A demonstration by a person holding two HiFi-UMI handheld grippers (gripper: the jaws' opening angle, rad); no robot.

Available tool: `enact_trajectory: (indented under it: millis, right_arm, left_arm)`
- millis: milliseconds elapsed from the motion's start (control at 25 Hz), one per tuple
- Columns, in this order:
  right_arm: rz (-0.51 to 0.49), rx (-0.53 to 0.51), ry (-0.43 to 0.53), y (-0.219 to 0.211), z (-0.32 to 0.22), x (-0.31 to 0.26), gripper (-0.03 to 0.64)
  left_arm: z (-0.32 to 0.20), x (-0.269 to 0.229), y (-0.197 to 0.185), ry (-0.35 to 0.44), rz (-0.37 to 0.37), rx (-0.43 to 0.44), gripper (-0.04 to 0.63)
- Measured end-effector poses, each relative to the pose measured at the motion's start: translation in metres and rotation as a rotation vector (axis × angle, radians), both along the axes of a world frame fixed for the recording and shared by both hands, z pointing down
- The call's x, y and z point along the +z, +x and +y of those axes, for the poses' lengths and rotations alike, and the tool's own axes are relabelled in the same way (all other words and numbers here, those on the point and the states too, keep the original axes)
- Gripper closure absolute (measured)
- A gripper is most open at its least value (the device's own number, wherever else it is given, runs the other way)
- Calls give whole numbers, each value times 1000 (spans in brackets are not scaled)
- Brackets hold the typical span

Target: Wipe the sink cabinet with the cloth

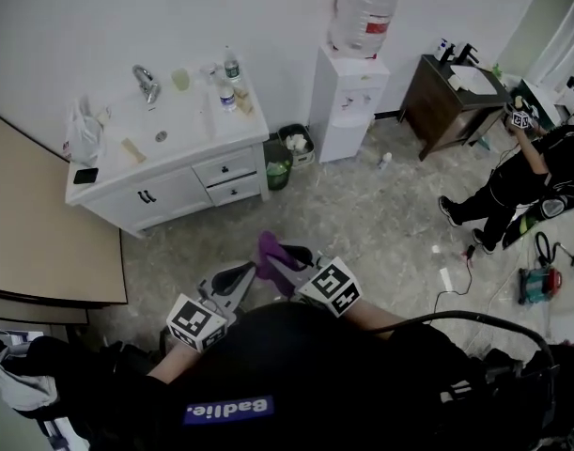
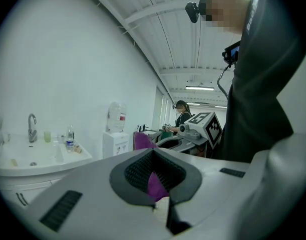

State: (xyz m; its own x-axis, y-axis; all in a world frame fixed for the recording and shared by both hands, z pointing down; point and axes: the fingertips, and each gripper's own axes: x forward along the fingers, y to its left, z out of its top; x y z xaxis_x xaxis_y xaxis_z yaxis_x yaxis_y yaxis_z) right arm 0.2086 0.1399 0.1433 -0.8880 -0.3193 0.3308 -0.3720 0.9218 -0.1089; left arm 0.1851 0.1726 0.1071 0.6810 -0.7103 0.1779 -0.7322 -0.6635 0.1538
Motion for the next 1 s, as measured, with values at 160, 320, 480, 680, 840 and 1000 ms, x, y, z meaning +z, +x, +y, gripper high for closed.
enact_trajectory:
  millis: [160, 320, 480, 680, 840, 1000]
  right_arm:
    - [-7, -19, -14, -10, 9, 0, 545]
    - [-7, -47, -28, -25, 19, 6, 545]
    - [1, -59, -25, -32, 19, 6, 545]
    - [6, -62, -22, -39, 20, 7, 545]
    - [10, -62, -16, -42, 22, 8, 545]
    - [13, -53, -19, -40, 25, 9, 545]
  left_arm:
    - [9, 2, -15, -1, -4, -35, 606]
    - [16, 6, -27, 8, -24, -56, 606]
    - [19, 6, -37, 9, -22, -81, 606]
    - [19, 3, -42, 20, -10, -81, 606]
    - [20, 3, -45, 22, -20, -85, 606]
    - [23, 7, -44, 20, -15, -74, 606]
